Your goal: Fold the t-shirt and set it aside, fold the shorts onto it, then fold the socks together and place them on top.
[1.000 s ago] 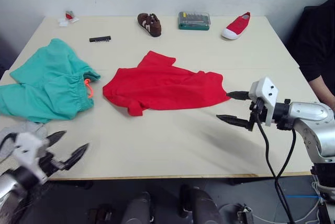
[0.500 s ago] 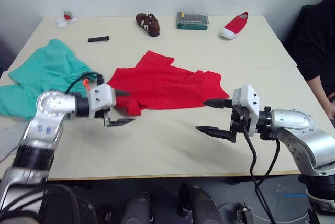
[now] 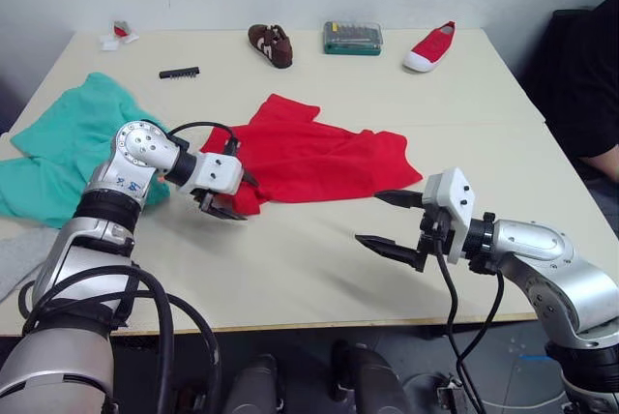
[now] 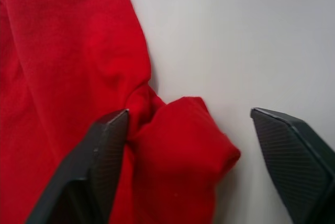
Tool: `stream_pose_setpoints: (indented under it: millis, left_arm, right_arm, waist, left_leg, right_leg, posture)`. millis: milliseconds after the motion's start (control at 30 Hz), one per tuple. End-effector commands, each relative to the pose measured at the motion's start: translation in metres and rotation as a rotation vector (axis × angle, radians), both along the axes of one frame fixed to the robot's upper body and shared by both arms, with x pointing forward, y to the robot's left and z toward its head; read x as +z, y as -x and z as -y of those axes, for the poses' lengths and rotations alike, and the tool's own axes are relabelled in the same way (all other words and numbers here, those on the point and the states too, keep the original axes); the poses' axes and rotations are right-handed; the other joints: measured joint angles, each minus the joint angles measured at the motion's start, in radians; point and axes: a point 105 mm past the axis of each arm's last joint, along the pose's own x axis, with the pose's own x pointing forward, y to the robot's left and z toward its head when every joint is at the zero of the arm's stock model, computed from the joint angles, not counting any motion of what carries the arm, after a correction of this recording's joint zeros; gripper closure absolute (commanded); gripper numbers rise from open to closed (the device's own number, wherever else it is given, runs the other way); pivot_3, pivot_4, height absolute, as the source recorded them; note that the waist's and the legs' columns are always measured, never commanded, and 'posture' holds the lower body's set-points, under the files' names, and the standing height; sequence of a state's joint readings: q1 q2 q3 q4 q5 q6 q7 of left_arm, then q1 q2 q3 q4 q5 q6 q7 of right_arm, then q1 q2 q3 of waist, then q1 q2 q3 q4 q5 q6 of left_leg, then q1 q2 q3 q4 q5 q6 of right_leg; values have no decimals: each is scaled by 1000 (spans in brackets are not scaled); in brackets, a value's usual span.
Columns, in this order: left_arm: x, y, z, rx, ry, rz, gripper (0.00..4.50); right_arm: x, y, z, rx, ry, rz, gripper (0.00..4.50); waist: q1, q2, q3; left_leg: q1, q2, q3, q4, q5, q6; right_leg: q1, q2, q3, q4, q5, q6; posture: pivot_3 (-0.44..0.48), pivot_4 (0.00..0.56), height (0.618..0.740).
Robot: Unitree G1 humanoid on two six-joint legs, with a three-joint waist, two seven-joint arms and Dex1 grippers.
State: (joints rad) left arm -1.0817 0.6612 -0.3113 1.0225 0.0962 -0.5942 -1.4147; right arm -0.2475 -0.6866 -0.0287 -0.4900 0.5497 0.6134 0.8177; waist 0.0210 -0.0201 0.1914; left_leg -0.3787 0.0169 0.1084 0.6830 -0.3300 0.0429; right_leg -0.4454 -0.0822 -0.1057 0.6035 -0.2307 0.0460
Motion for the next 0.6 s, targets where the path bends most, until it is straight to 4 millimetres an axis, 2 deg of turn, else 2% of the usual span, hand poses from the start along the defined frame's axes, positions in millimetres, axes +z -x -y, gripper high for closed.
stream_pose_setpoints:
  millis: [33,200,300,467,533,600]
  left_arm:
    - [8,-5,4,-7,28,36,1982]
    - [9,-4,7,-2,77,17,3636]
    - [23,-7,8,68,228,-66,4470]
    - [50,-4,-1,218,484,-337,4470]
    - [62,-3,-13,305,584,-427,4470]
    - [63,1,-29,414,644,-528,4470]
  right_arm:
    - [11,5,0,-3,-11,50,0]
    - [7,2,4,-23,11,50,0]
    - [7,0,7,-30,15,50,0]
    - [4,-3,8,-31,31,47,0]
    - [3,-5,8,-32,28,45,0]
    - [2,-7,7,-31,23,43,0]
  waist:
    - [1,0,0]
    - [1,0,0]
    - [1,0,0]
    - [-2,0,0]
    - [-7,0,0]
    - [-14,0,0]
  left_leg:
    - [0,0,0,0,0,0]
    - [0,0,0,0,0,0]
    - [0,0,0,0,0,0]
    - [0,0,0,1,0,0]
    - [0,0,0,1,0,0]
    - [0,0,0,1,0,0]
  right_leg:
    - [0,0,0,0,0,0]
    - [0,0,0,0,0,0]
    - [0,0,0,0,0,0]
    - [0,2,0,1,0,0]
    - [0,3,0,1,0,1]
    - [0,3,0,1,0,1]
  posture:
    - [0,150,740]
    - [0,150,740]
    - [0,150,740]
    - [0,150,740]
    - [0,150,740]
    - [0,150,740]
